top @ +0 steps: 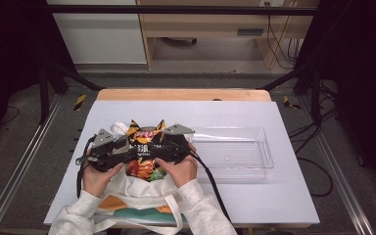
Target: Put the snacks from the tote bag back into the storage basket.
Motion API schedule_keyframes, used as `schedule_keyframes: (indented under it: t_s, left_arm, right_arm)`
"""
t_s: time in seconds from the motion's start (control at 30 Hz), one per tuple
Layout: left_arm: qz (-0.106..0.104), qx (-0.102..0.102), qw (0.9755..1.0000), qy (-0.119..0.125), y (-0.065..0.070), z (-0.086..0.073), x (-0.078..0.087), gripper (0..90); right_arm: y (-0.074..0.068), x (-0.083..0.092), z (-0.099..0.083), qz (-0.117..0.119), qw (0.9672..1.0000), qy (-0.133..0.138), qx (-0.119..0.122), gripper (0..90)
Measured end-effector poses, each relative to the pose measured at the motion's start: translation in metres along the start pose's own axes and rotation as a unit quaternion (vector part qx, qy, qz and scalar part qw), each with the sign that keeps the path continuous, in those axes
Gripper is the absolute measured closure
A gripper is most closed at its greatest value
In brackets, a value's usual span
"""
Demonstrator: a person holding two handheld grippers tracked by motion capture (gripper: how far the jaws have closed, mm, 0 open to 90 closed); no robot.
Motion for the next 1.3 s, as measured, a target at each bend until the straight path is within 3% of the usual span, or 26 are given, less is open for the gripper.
schedule_keyframes:
  t_s: [0.27, 0.37, 0.4, 0.43, 0.47, 0.53, 0.57, 0.7, 0.87, 1.1, 1.2, 1.3]
  left_arm:
    - [-0.011, -0.002, 0.9998, -0.018, 0.002, -0.007, -0.006, 48.2]
    - [-0.01, -0.003, 0.9997, -0.022, 0.003, -0.008, -0.007, 48.8]
    - [-0.008, -0.004, 0.9997, -0.025, 0.002, -0.009, -0.007, 49.1]
    - [-0.008, -0.004, 0.9997, -0.025, 0.002, -0.009, -0.007, 49.3]
    - [-0.008, -0.002, 0.9996, -0.026, 0.001, -0.01, -0.007, 49.4]
    - [-0.009, 0.0, 0.9996, -0.025, 0.001, -0.01, -0.007, 49.3]
    - [-0.009, 0.0, 0.9997, -0.025, 0.001, -0.01, -0.007, 49.3]
    - [-0.011, 0.0, 0.9996, -0.025, 0.001, -0.01, -0.007, 49.1]
    - [-0.011, 0.003, 0.9998, -0.018, -0.001, -0.009, -0.004, 47.9]
    - [0.003, 0.018, 0.9997, 0.015, -0.008, -0.001, 0.008, 42.6]
    - [0.017, 0.029, 0.9985, 0.044, -0.017, 0.008, 0.018, 40.1]
    - [0.025, 0.034, 0.9976, 0.055, -0.023, 0.013, 0.022, 39.3]
  right_arm:
    - [-0.001, -0.013, -0.006, 0.01, 0.9996, -0.022, -0.013, 22.7]
    - [-0.001, -0.013, -0.007, 0.012, 0.9995, -0.026, -0.015, 28.4]
    - [-0.001, -0.012, -0.006, 0.015, 0.9993, -0.027, -0.021, 36.8]
    - [-0.001, -0.012, -0.006, 0.015, 0.9993, -0.027, -0.021, 36.8]
    - [-0.002, -0.009, -0.004, 0.016, 0.9994, -0.023, -0.022, 50.5]
    - [-0.004, -0.005, -0.003, 0.015, 0.9995, -0.023, -0.018, 63.6]
    - [-0.004, -0.005, -0.003, 0.015, 0.9995, -0.023, -0.018, 63.6]
    - [-0.006, -0.002, -0.004, 0.006, 0.9995, -0.03, -0.009, 78.0]
    - [-0.005, 0.001, -0.002, 0.006, 0.9994, -0.032, -0.016, 89.7]
    - [-0.009, 0.011, -0.003, 0.015, 0.9994, -0.03, 0.004, 90.0]
    - [-0.013, 0.018, -0.005, 0.02, 0.9992, -0.028, 0.019, 90.0]
    - [-0.015, 0.021, -0.007, 0.022, 0.9991, -0.028, 0.023, 90.0]
Point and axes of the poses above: each handheld gripper's, and its own axes: x roughly backward along the jaws, z roughly out of its top, y roughly to its right, the point moved 5 cm from there along -x, roughly forward along the jaws, and after that the axes turned 15 degrees about -x, right-handed, at the moved point
